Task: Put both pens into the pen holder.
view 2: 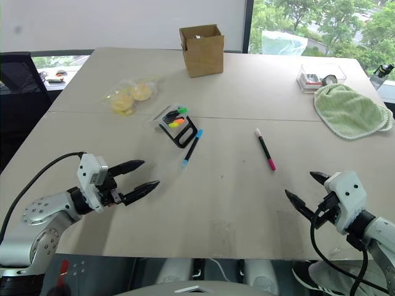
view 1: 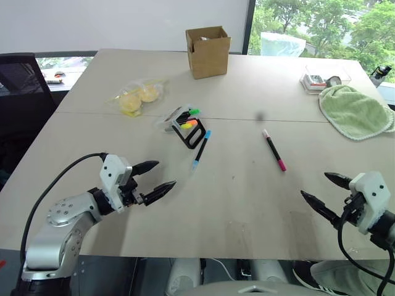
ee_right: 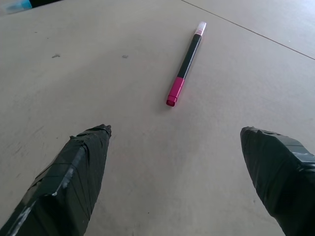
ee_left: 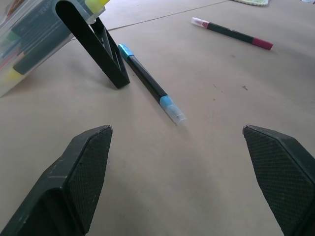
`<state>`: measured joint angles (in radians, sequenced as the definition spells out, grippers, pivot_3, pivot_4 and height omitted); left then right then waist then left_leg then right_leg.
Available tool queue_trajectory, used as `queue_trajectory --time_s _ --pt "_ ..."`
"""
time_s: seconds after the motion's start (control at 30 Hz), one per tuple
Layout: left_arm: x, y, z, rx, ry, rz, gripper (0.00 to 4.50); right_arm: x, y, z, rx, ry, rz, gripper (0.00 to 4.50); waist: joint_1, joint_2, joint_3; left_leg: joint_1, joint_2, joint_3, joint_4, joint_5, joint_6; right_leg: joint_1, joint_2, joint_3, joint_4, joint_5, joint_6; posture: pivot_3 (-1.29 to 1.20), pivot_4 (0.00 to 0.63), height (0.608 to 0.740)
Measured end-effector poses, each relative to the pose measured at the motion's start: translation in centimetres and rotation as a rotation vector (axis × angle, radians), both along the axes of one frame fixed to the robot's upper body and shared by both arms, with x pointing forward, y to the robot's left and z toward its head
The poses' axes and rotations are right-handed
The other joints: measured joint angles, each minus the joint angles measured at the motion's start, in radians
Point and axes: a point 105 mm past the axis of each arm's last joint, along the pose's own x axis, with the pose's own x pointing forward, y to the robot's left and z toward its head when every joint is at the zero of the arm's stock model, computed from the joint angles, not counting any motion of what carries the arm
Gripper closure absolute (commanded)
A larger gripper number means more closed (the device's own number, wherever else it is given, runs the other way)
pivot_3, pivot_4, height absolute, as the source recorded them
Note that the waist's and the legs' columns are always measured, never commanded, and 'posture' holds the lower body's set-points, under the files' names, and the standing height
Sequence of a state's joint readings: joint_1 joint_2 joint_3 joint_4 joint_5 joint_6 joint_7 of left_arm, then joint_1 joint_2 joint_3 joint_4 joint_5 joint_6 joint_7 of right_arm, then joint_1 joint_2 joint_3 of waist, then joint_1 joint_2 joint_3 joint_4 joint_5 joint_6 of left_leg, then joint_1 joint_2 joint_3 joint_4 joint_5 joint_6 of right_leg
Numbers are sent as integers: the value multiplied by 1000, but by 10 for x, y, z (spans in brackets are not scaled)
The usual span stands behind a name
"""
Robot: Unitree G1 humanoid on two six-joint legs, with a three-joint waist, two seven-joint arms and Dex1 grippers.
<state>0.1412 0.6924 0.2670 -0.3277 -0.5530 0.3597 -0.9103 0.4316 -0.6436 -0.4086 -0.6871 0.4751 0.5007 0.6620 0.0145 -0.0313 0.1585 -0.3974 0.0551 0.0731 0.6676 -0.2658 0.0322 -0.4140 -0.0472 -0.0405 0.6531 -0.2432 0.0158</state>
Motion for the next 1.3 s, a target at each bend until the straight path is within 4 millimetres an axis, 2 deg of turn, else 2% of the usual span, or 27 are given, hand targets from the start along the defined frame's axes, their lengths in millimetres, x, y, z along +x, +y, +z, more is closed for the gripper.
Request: queue_trajectory --time_s 0.1,0.17,0.2,0.3,0.4,0.5,0.53,0.6,0.67,0.77,0.87,0.9,0.97,1.07,1.1,1.17,1.23,1.3 --pt "-1 0 1 -1 4 -4 102 8 3 1 12 12 -13 0 -2 0 0 0 0 0 0 0 0 0 0 0 0 0 0 0 150 740" --pt "-3 -7 7 -2 -13 -41 102 22 13 4 -2 21 -6 0 -10 0 0 1 1 1 1 0 0 0 -2 2 1 0 0 0 150 740" --pt "-7 -14 12 11 -37 -85 102 36 22 7 -31 23 -1 0 -16 -1 0 2 1 1 2 0 0 0 -2 2 1 1 -2 0 150 740" --pt "-11 -27 23 22 -91 -150 102 62 39 10 -46 46 -6 0 -15 0 0 2 1 1 1 0 0 0 -3 1 1 2 -3 0 150 740" --pt "-14 -40 31 20 -122 -198 102 85 51 1 -39 123 -32 0 -8 0 0 -1 0 0 0 0 0 -1 1 0 1 4 -6 0 150 740" --pt "-11 -46 38 5 -143 -193 102 110 56 -13 -32 234 -111 0 -4 0 0 -2 0 1 0 0 0 -2 2 1 0 5 -3 0 150 740" --pt "-10 -53 44 -10 -165 -196 37 118 56 -22 -28 295 -155 259 1 0 0 -3 -1 0 0 0 0 -2 2 0 -1 5 -2 0 150 740" --pt "-9 -56 45 -24 -161 -190 0 123 55 -21 -30 301 -168 639 -1 0 -1 -2 -1 1 0 0 1 -1 2 1 -2 5 -1 0 150 740" --pt "-8 -61 46 -55 -148 -177 0 127 54 -24 -44 305 -173 1456 -3 -2 -2 -2 -1 1 0 0 1 0 2 1 -2 5 -1 0 150 740" --pt "-3 -65 47 -97 -61 -118 0 127 56 -25 -46 306 -158 3069 -3 -2 -2 0 -1 0 1 -1 2 1 2 1 -1 5 -1 0 150 740" --pt "1 -70 46 -151 31 -85 0 125 53 -25 -50 315 -156 4229 2 -2 -2 0 -1 -1 2 0 2 1 2 0 1 5 0 0 150 740" --pt "4 -76 51 -210 53 -93 0 123 51 -24 -56 314 -157 4439 7 -2 -2 0 -2 -2 3 0 2 2 1 -1 2 4 1 0 150 740" --pt "6 -94 64 -330 98 -137 0 116 47 -24 -50 311 -164 4439 11 -2 -2 0 -2 -2 4 0 2 2 1 0 2 5 1 0 150 740" --pt "12 -104 60 -385 198 -127 0 105 46 -22 8 314 -155 4439 0 -2 -2 0 -3 -2 3 0 2 2 1 1 2 5 1 0 150 740" --pt "19 -106 53 -430 277 -98 0 97 55 -13 80 289 -105 4439 -5 -1 -1 0 -2 -1 2 0 2 1 2 1 3 5 2 0 150 740" --pt "24 -109 49 -463 330 -80 0 91 65 -1 145 258 -48 4439 -14 -1 -1 0 -2 -2 2 0 1 0 4 2 3 5 2 0 150 740" --pt "34 -115 49 -545 395 -60 0 78 88 23 241 189 80 4439 -16 -1 -1 0 -1 -4 1 0 1 0 4 1 4 5 2 0 150 740" --pt "41 -122 52 -606 437 -61 0 63 106 38 263 147 188 4439 -16 -1 -1 0 -1 -5 1 0 1 0 4 0 4 5 1 0 150 740"
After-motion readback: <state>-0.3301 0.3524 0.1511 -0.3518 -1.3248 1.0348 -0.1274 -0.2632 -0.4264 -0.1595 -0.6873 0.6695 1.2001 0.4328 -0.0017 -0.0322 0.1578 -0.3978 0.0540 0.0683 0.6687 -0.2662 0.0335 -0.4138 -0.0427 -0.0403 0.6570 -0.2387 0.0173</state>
